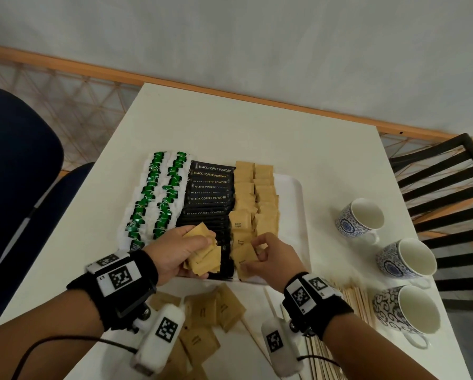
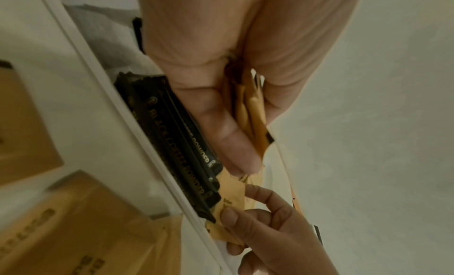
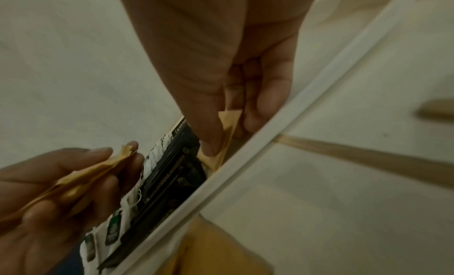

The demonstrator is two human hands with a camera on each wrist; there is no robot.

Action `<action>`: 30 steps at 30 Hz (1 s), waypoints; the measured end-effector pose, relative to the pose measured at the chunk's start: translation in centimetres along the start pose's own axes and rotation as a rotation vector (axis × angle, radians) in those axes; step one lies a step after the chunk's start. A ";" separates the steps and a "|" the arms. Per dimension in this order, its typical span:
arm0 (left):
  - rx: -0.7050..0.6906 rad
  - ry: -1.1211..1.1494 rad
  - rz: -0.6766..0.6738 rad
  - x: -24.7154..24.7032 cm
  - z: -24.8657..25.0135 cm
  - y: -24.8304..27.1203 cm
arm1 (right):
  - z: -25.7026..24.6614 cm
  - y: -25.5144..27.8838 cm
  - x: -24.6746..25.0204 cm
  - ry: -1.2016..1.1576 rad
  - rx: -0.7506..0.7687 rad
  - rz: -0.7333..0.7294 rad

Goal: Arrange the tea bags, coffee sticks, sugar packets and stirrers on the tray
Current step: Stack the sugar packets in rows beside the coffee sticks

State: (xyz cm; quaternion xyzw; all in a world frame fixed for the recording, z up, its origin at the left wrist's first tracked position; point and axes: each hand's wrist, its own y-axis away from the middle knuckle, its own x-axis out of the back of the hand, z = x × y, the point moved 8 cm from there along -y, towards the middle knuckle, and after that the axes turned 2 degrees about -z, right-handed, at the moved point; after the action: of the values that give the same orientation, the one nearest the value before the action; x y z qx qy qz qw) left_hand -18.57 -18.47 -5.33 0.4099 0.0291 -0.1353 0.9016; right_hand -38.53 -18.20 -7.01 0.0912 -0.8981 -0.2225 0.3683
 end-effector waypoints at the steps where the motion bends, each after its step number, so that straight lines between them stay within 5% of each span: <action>1: 0.000 0.001 0.003 0.0 0.0 0.0 | -0.1 0.0 0.1 -0.002 0.007 0.011; 16: -0.014 0.031 0.005 0.3 0.3 0.0 | -1.6 0.8 0.6 0.357 0.133 0.014; 30: -0.012 0.066 -0.051 -0.1 0.4 -0.1 | -2.7 -0.6 0.3 0.445 0.163 0.096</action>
State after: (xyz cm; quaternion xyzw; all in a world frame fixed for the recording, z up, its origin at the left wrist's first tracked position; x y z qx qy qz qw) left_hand -18.68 -18.81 -5.13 0.4079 0.0702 -0.1444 0.8988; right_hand -36.83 -19.78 -5.40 0.1244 -0.8132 -0.1058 0.5586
